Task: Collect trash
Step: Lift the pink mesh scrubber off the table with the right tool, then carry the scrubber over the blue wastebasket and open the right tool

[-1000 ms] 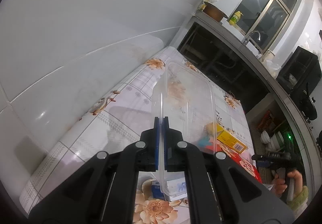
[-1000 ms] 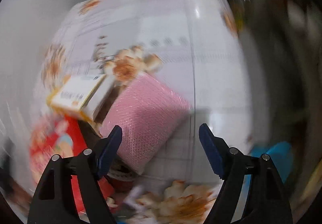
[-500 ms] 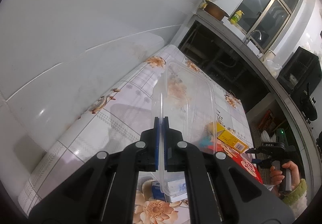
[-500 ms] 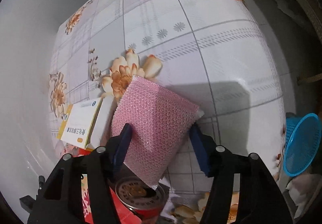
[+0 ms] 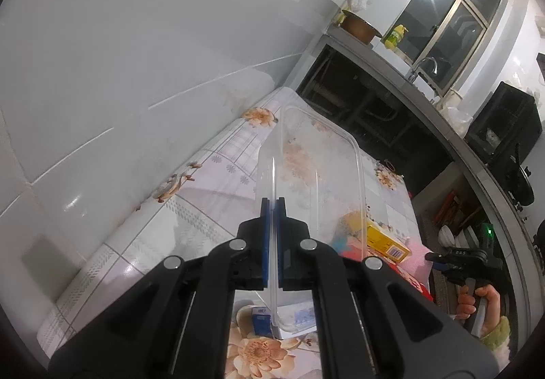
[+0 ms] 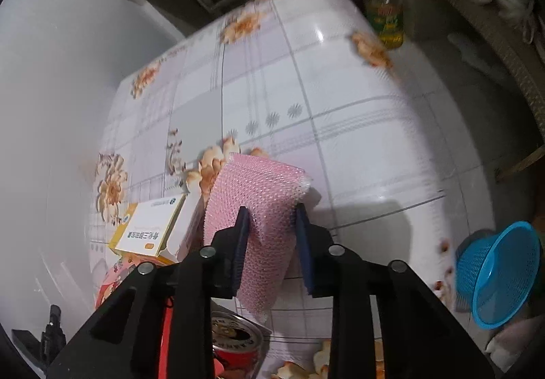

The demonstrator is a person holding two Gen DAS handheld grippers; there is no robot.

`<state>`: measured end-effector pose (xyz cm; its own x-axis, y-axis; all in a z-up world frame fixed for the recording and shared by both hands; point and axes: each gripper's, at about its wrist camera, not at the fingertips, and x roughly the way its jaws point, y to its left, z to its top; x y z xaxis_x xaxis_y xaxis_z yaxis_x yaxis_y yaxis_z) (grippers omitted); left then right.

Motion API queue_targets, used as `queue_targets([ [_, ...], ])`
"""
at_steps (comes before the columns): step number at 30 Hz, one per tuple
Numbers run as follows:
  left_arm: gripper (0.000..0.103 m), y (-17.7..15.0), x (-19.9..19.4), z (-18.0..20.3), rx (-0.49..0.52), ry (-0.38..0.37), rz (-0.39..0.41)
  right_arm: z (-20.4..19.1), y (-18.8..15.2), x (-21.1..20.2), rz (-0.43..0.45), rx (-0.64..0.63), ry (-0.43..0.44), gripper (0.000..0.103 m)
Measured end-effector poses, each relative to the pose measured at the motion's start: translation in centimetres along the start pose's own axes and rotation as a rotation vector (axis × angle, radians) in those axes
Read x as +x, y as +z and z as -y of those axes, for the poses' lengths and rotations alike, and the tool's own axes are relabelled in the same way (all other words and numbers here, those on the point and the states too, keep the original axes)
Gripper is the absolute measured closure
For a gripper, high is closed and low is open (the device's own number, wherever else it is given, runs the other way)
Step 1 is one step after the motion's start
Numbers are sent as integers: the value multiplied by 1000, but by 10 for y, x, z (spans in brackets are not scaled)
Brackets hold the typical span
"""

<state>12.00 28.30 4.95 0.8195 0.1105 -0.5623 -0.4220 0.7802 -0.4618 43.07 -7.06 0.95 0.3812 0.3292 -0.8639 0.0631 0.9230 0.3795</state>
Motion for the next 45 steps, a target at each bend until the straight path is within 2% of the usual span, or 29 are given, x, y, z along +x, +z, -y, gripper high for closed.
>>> queue_targets([
  [8, 101, 2, -19, 21, 39, -18, 35, 19, -8, -58, 171, -29, -30, 78],
  [14, 101, 2, -34, 60, 111, -65, 59, 41, -30, -117, 320, -49, -62, 78],
  [20, 101, -13, -43, 133, 229, -177, 58, 97, -83, -182, 457, -1, -116, 78],
  [24, 101, -41, -35, 199, 333, -270, -6, 141, -129, -212, 516, 57, -196, 78],
  [28, 101, -94, -15, 278, 483, -363, -126, 195, -179, -229, 541, 159, -296, 78],
  [30, 101, -132, -4, 322, 568, -408, -196, 221, -200, -230, 536, 218, -335, 78],
  [33, 101, -191, 11, 370, 690, -434, -286, 263, -228, -224, 510, 314, -374, 78],
  [39, 101, -304, 39, 433, 914, -420, -433, 343, -266, -195, 429, 496, -395, 78],
  [45, 101, -387, 77, 485, 1071, -360, -502, 395, -270, -161, 377, 576, -427, 78],
])
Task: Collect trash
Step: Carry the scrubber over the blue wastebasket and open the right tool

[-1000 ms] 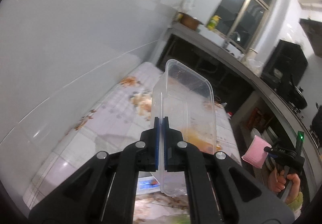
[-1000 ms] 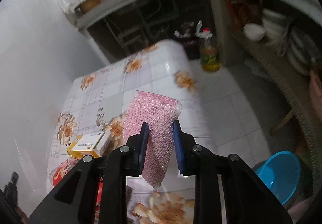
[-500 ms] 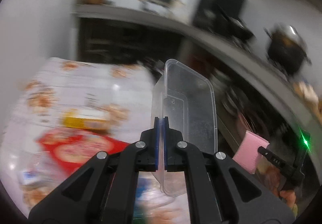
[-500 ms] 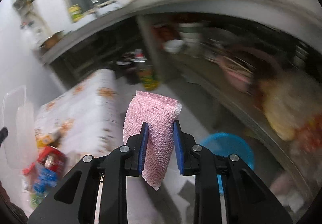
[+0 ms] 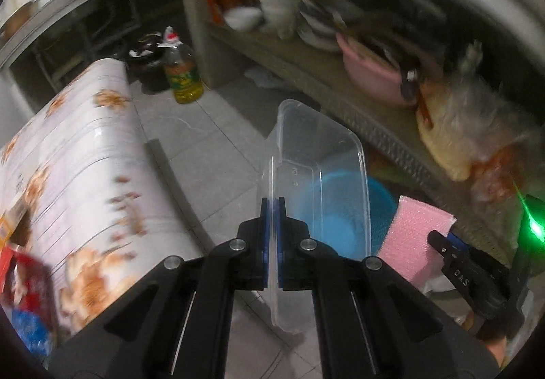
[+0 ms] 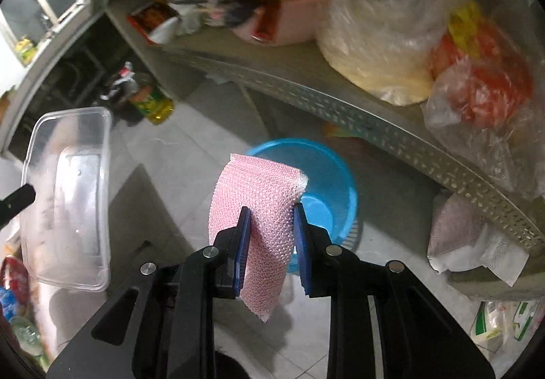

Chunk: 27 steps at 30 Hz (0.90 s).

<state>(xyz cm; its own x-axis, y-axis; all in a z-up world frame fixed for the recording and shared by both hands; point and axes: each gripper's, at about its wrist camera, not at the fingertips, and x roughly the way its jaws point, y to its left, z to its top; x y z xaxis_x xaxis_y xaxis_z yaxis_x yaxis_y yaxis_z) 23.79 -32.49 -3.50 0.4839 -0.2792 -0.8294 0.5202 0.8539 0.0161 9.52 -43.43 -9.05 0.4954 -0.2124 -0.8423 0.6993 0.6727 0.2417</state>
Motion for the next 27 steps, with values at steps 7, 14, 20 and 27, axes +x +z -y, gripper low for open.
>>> queue_targets([
  [7, 99, 26, 80, 42, 52, -5, -120, 12, 17, 44, 17, 34, -66, 68],
  [14, 64, 20, 105, 32, 17, 17, -172, 37, 5, 76, -46, 103, -105, 56],
  [20, 51, 18, 73, -1, -20, 25, -122, 54, -17, 69, -71, 136, -106, 56],
  [27, 27, 12, 11, -36, -65, -35, -11, 39, -31, 36, -59, 99, -73, 45],
])
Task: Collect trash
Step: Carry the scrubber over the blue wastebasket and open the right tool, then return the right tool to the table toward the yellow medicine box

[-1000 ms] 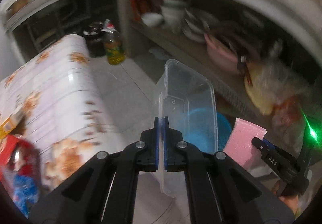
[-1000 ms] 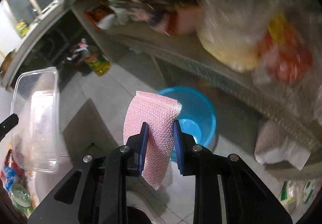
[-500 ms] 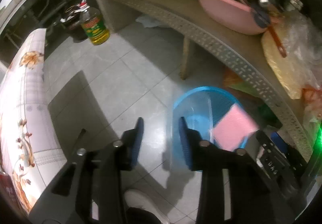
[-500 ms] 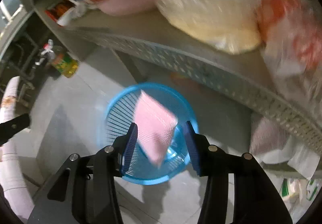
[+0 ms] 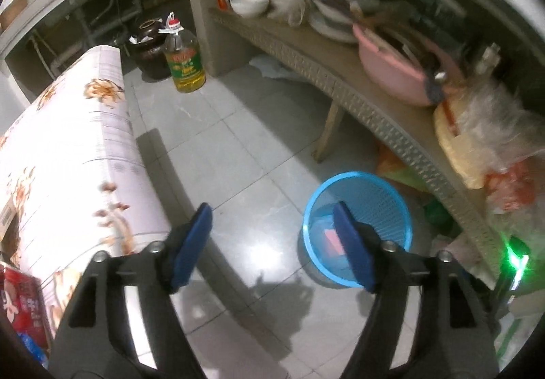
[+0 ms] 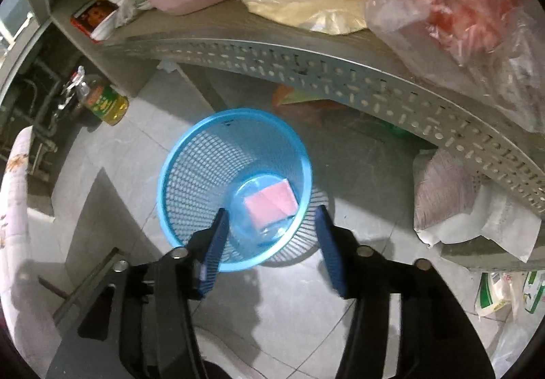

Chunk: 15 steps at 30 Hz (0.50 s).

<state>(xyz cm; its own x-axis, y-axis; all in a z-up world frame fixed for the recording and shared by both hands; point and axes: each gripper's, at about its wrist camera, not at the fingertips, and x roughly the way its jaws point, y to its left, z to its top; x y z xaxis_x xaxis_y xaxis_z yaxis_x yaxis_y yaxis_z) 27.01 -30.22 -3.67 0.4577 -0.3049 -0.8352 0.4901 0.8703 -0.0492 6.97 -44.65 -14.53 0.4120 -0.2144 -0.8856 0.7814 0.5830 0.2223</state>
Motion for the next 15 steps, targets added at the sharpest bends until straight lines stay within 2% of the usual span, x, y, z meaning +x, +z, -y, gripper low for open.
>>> queue_targets([
  [2, 21, -5, -19, -9, -16, -35, 26, -9, -3, -12, 11, -25, 4, 37],
  [4, 19, -12, -41, -21, -38, -79, 58, -23, -5, -30, 34, -68, 12, 29],
  [8, 13, -28, -82, -49, -77, -153, 104, -56, -9, -72, 134, -183, -8, 9],
  [11, 10, -41, -112, -79, -130, -197, 130, -87, -11, -99, 207, -281, -23, 7],
  [15, 9, -62, -157, -128, -212, -197, 191, -131, -12, -131, 263, -404, -10, 7],
])
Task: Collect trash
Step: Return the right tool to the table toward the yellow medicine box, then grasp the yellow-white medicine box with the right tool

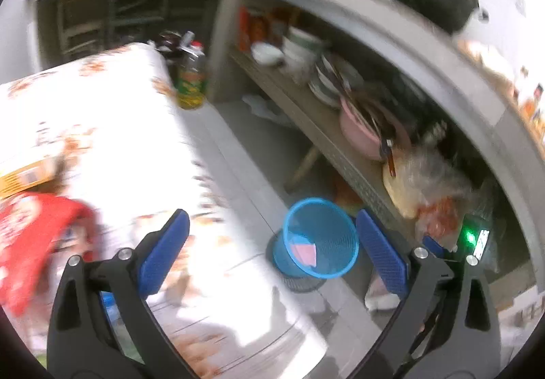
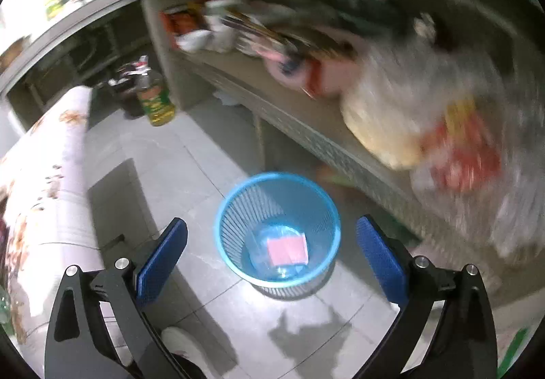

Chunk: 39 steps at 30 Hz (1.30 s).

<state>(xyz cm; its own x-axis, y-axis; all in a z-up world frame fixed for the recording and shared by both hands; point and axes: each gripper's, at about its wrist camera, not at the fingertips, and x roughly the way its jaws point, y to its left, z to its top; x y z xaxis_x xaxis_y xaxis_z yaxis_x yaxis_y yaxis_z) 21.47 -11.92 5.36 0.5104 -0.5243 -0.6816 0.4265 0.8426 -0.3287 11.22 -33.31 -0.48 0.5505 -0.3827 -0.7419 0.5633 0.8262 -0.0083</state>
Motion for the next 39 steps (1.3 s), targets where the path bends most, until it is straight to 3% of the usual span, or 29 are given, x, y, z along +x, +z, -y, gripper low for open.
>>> queue_targets([
  [4, 9, -5, -60, -51, -71, 29, 99, -42, 20, -29, 79, -106, 73, 7],
  [7, 9, -11, -101, -93, -142, 63, 170, -82, 34, -56, 160, -207, 181, 7],
  [15, 9, -50, -177, -184, -276, 196, 305, -229, 74, -123, 247, -625, 686, 7],
  [18, 9, -65, -189, -214, -332, 216, 304, -292, 83, -126, 219, -790, 811, 7],
  [22, 9, -77, -193, -239, -385, 205, 294, -387, 93, -107, 43, -962, 948, 7],
  [26, 9, -83, -192, -253, -392, 205, 284, -459, 79, -72, -138, -1123, 962, 7],
  [34, 9, -81, -179, -266, -393, 158, 236, -536, 57, -19, -319, -1294, 915, 7],
  [39, 25, -76, -169, -277, -430, 93, 210, -555, 46, -5, -393, -1332, 949, 7],
])
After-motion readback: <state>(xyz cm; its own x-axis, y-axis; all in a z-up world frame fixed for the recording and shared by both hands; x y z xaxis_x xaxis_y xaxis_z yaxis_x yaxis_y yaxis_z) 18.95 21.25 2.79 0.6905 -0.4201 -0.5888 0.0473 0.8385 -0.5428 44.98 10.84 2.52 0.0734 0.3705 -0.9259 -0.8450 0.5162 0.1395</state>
